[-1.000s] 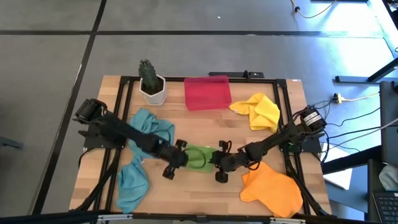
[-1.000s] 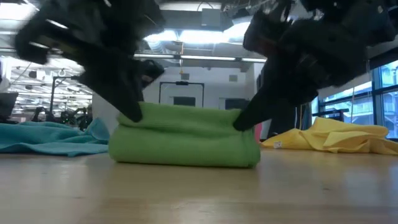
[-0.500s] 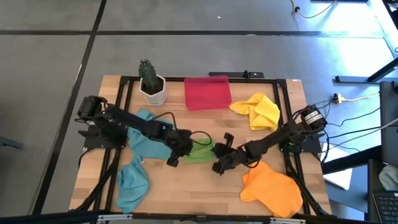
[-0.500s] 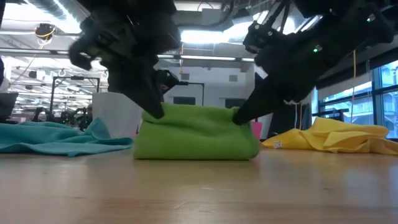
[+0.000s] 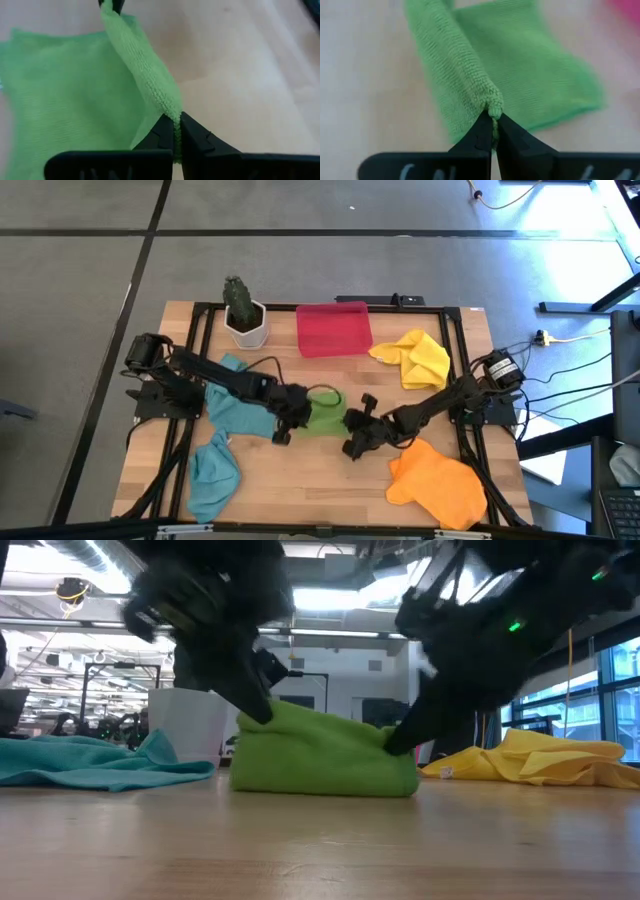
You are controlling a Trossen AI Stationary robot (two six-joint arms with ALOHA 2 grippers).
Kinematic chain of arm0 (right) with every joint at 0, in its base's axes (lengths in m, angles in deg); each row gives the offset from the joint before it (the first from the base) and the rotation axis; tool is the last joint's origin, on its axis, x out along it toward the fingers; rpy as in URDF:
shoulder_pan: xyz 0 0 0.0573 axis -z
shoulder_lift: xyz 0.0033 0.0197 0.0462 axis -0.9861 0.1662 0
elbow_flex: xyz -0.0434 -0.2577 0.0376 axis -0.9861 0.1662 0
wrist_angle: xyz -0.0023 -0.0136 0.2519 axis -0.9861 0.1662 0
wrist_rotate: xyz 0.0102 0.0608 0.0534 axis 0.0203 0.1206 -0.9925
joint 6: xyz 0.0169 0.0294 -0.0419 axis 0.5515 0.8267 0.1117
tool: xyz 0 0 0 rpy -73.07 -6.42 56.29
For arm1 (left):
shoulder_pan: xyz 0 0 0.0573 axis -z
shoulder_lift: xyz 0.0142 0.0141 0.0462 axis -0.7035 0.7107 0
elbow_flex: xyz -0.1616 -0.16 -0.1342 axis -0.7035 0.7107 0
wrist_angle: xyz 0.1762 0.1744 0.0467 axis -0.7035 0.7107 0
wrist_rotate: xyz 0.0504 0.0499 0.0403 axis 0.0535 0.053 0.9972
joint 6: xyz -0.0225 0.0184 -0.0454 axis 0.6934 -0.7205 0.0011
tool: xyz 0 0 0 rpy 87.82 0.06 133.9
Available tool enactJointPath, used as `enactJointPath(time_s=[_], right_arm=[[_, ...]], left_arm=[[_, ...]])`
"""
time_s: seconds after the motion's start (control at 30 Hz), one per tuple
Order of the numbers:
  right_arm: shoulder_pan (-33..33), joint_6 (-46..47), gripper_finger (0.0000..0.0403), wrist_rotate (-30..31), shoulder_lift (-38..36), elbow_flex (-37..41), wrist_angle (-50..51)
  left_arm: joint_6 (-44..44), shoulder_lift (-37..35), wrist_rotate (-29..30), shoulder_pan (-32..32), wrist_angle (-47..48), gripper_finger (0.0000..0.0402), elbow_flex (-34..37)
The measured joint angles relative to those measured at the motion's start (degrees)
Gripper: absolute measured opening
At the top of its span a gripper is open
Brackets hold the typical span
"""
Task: Fold microfiber towels
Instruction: Fold the green microfiber cloth
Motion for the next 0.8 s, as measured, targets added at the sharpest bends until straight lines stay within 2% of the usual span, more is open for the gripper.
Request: enactJointPath(time_s=[0.07,0.17,0.27,0.37,0.53,0.8], right_arm=[[-2.0,2.8,0.001,-2.9,0.0,-1.3,0.1],[-5.6,4.1,0.001,-3.2,0.0,-4.9,1.2],[-8.3,4.1,0.001,-0.1,0.0,-9.4,6.2],[-9.0,4.6,0.001,5.2,-0.2,-12.3,12.2],[-5.9,10.2,0.001,4.8,-0.2,-10.8,15.9],[-0.1,16.1,0.001,4.1,-0.1,-4.6,15.4]], left_arm=[[3.2,0.0,3.4,3.7,-0.5,0.0001,0.0],[6.1,0.0,9.8,9.6,-0.4,0.0001,-0.7],[6.1,0.0,13.5,13.9,-0.1,0.0,-1.3],[4.6,0.0,15.2,15.0,-0.4,0.0,-1.7],[3.1,0.0,15.1,10.2,0.9,0.0,-1.7],[-1.9,0.0,5.2,-3.3,0.6,0.0,-1.4]])
